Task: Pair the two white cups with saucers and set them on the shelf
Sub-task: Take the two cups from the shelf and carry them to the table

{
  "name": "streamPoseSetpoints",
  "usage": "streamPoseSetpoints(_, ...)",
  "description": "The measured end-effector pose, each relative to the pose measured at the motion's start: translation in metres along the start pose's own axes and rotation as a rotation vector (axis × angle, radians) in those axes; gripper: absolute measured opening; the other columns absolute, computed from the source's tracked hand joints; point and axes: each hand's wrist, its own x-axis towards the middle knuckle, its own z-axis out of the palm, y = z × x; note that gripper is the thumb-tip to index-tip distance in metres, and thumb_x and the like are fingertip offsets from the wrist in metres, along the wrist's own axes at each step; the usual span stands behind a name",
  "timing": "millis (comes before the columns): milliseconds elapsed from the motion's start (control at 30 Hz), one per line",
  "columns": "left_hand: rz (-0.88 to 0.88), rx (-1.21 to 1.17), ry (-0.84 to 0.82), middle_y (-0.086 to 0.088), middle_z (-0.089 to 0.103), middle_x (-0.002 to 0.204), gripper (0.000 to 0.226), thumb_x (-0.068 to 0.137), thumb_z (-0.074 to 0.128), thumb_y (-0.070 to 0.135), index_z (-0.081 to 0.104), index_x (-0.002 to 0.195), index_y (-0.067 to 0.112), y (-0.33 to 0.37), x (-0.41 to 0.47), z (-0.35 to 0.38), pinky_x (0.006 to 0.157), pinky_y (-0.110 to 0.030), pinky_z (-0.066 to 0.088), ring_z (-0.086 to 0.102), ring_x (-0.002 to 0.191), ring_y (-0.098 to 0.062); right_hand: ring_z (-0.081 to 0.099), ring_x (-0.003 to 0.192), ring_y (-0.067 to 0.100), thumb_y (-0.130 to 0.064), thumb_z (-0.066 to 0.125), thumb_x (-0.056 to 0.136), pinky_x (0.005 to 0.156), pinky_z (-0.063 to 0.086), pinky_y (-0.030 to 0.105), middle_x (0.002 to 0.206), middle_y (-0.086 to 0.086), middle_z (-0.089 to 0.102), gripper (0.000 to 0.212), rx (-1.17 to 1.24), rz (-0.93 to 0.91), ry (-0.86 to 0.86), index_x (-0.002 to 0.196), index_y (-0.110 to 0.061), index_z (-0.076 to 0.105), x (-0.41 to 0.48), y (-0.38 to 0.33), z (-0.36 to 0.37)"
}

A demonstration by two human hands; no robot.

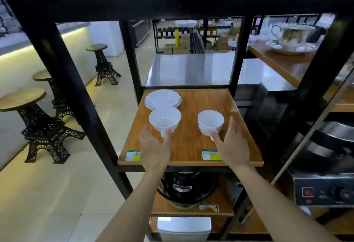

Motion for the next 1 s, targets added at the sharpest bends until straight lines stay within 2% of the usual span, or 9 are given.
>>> streamPoseSetpoints(133,-0.294,-0.311,-0.065,0.003,0.052,0.092,0.056,0.08,0.061,0.048,0.039,0.118,0.013,0.002,0.014,0.005,0.071,-0.034,0.04,0.057,0.089,-0.023,0.049,0.083,0.014,-0.045,0.048,0.089,0.055,0.033,0.023,0.113,0.004,0.051,0.039,0.058,0.121,-0.046,0.103,-0.009,0.054,0.003,0.001,0.005)
streamPoseSetpoints(300,-0.433,-0.456,-0.154,0.001,0.057,0.09,0.015,0.089,0.056,0.033,0.049,0.095,0.021,0.01,0.023,0.007,0.055,-0.027,0.048,0.059,0.072,-0.014,0.049,0.066,0.01,-0.037,0.051,0.088,0.049,0.03,0.023,0.08,-0.003,0.053,0.024,0.398,0.319,-0.161,0.074,-0.018,0.054,0.009,-0.004,0.011)
streamPoseSetpoints(367,-0.527,-0.547,-0.225,-0.001,0.058,0.092,0.009,0.091,0.054,0.029,0.054,0.092,0.02,0.013,0.023,0.004,0.053,-0.028,0.05,0.061,0.078,-0.016,0.051,0.06,0.015,-0.033,0.051,0.088,0.047,0.035,0.024,0.071,-0.001,0.055,0.023,0.574,0.471,-0.258,0.08,-0.013,0.059,0.013,-0.008,0.008)
streamPoseSetpoints(467,-0.664,-0.699,-0.337,-0.011,0.06,0.102,0.018,0.091,0.053,0.024,0.06,0.097,0.008,0.016,0.025,-0.001,0.055,-0.033,0.051,0.062,0.089,-0.023,0.062,0.065,0.02,-0.032,0.052,0.088,0.043,0.046,0.023,0.087,0.006,0.06,0.019,0.701,0.691,-0.428,0.087,-0.014,0.058,0.018,-0.014,-0.001)
streamPoseSetpoints(567,-0.703,-0.805,-0.354,-0.015,0.058,0.103,0.019,0.09,0.055,0.017,0.053,0.106,0.007,0.017,0.029,-0.004,0.057,-0.038,0.053,0.06,0.092,-0.026,0.065,0.079,0.024,-0.029,0.05,0.092,0.043,0.051,0.024,0.097,0.014,0.058,0.025,0.892,0.764,-0.541,0.092,-0.006,0.058,0.02,-0.017,-0.006)
streamPoseSetpoints(700,-0.685,-0.813,-0.33,-0.014,0.053,0.096,0.019,0.091,0.055,0.02,0.043,0.098,0.008,0.017,0.033,-0.004,0.07,-0.043,0.055,0.055,0.103,-0.03,0.061,0.094,0.028,-0.025,0.052,0.093,0.062,0.058,0.036,0.1,0.014,0.053,0.015,1.081,0.84,-0.533,0.091,-0.01,0.049,0.021,-0.024,-0.008)
streamPoseSetpoints(767,-0.672,-0.814,-0.307,-0.012,0.05,0.094,0.019,0.092,0.053,0.02,0.043,0.098,0.005,0.018,0.035,-0.004,0.079,-0.042,0.053,0.054,0.105,-0.03,0.062,0.093,0.025,-0.03,0.049,0.094,0.074,0.057,0.036,0.096,0.009,0.053,0.018,1.038,0.816,-0.51,0.097,-0.013,0.045,0.021,-0.025,-0.007)
streamPoseSetpoints(867,-0.634,-0.819,-0.235,-0.01,0.05,0.09,0.018,0.094,0.049,0.014,0.046,0.108,0.004,0.018,0.037,-0.006,0.081,-0.035,0.052,0.058,0.101,-0.028,0.064,0.087,0.02,-0.038,0.039,0.097,0.07,0.055,0.028,0.096,0.008,0.055,0.029,0.933,0.758,-0.487,0.111,-0.013,0.041,0.018,-0.026,-0.006)
streamPoseSetpoints(1000,-0.635,-0.748,-0.217,-0.01,0.052,0.104,0.018,0.093,0.049,0.015,0.048,0.075,0.01,0.014,0.029,-0.016,0.09,-0.033,0.052,0.062,0.097,-0.025,0.064,0.079,0.019,-0.041,0.035,0.097,0.065,0.052,0.027,0.097,0.012,0.056,0.034,0.858,0.761,-0.432,0.111,-0.012,0.045,0.004,-0.027,-0.01)
